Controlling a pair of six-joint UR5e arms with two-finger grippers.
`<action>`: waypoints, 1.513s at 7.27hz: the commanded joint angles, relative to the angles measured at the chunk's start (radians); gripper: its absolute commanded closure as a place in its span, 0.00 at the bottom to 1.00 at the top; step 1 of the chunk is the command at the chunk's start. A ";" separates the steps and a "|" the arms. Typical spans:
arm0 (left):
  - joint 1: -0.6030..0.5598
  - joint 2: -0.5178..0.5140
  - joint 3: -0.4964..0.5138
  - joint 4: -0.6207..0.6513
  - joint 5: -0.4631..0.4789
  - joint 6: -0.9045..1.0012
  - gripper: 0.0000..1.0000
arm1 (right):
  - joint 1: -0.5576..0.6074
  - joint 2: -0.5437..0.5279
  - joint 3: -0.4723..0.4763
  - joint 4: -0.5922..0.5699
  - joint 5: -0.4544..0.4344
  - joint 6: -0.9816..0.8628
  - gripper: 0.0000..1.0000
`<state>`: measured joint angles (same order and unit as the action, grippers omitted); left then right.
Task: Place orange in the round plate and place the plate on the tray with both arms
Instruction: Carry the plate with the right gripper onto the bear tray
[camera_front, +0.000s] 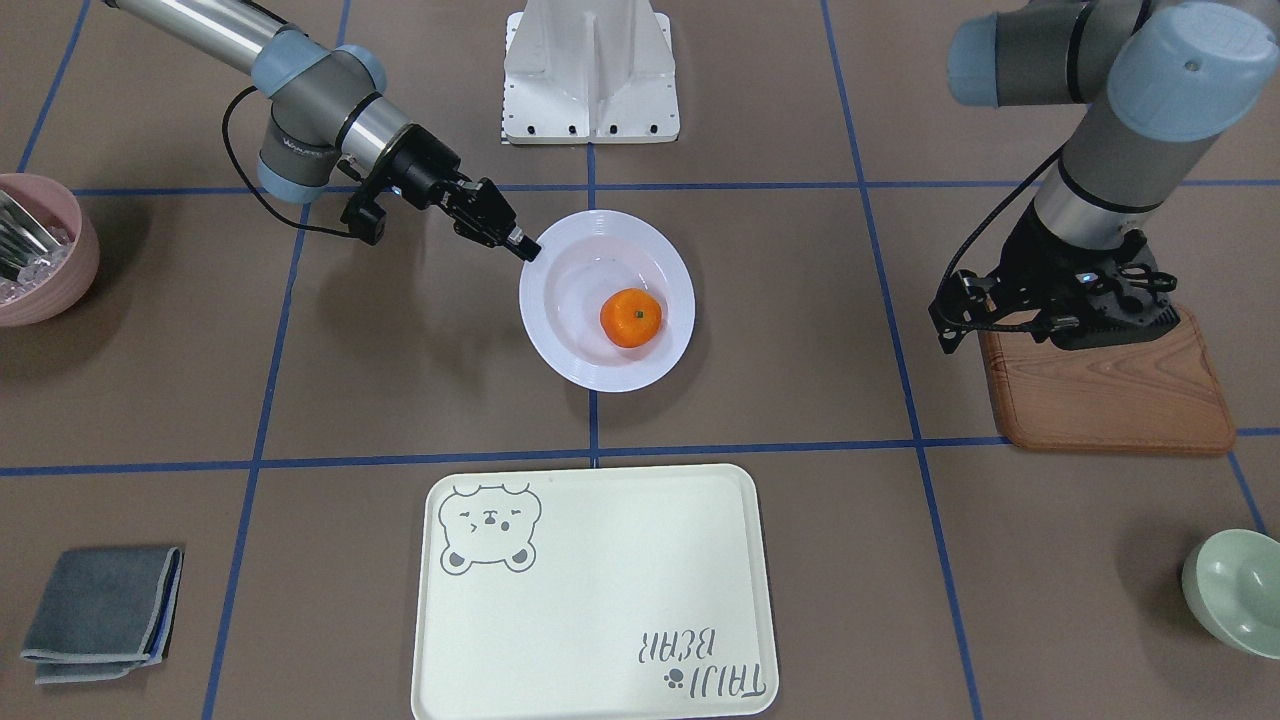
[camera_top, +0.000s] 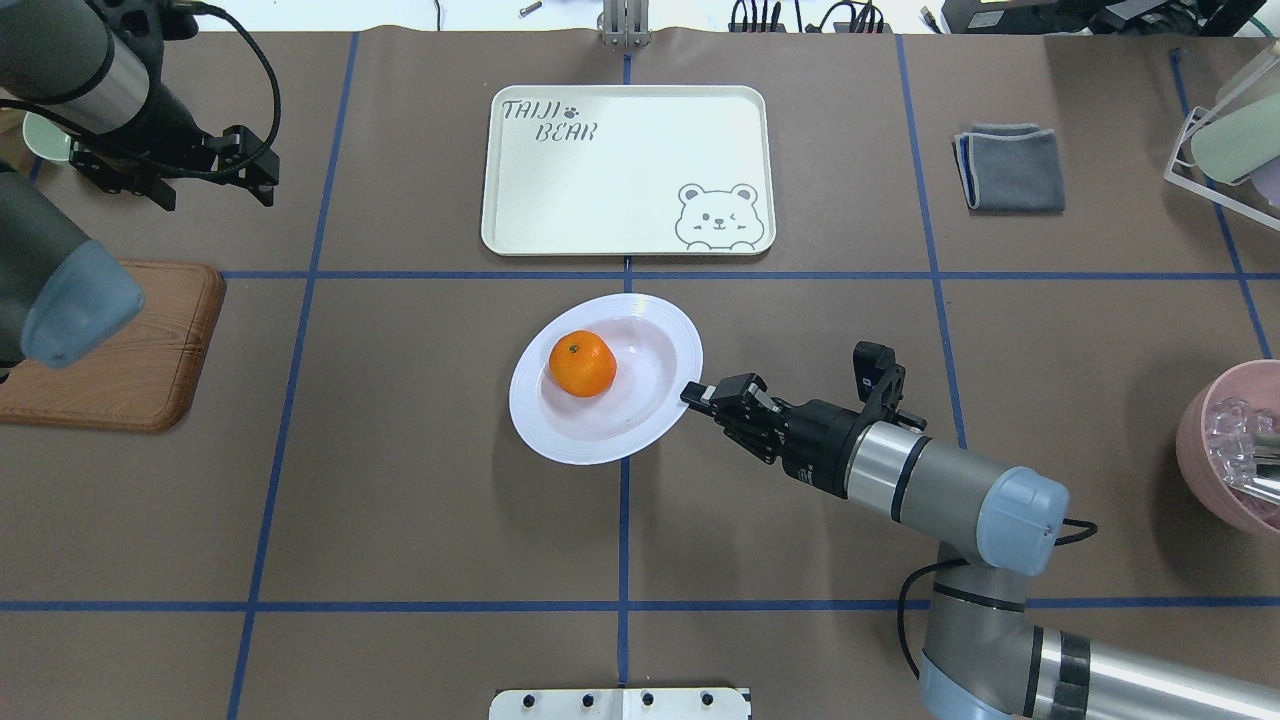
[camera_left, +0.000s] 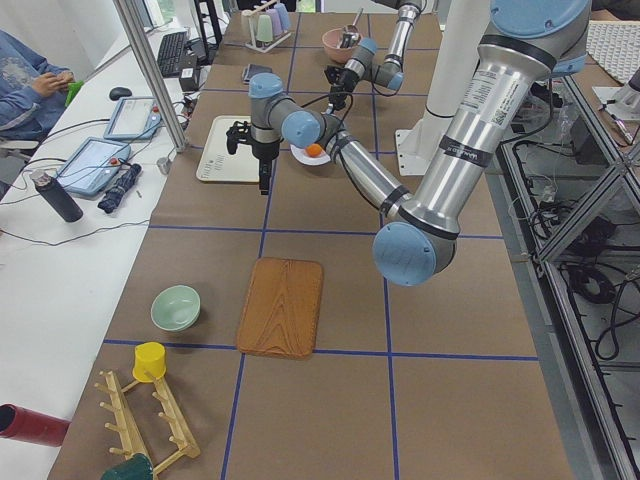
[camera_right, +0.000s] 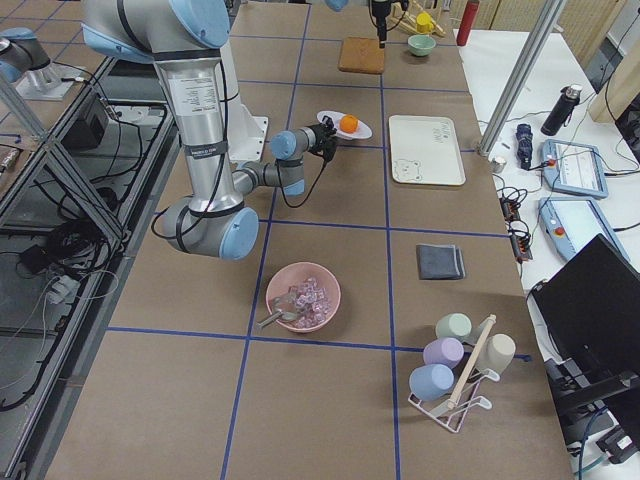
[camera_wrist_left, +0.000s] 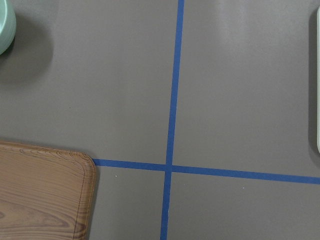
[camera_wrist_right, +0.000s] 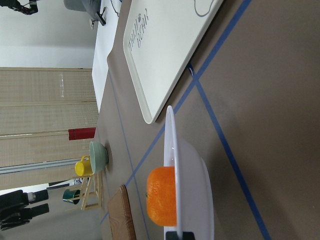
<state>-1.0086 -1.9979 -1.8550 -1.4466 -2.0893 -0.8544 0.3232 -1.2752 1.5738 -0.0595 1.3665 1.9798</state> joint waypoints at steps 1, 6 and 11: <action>-0.001 0.001 -0.007 0.002 0.000 0.000 0.02 | 0.008 0.008 -0.002 0.007 -0.049 0.034 1.00; -0.008 0.005 -0.026 0.005 0.002 0.000 0.02 | 0.152 0.160 -0.210 0.001 -0.124 0.121 1.00; -0.010 0.027 -0.076 0.028 0.003 0.000 0.02 | 0.194 0.324 -0.388 -0.101 -0.208 0.200 1.00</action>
<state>-1.0183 -1.9720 -1.9284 -1.4206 -2.0874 -0.8544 0.5160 -0.9986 1.2212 -0.1043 1.1640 2.1783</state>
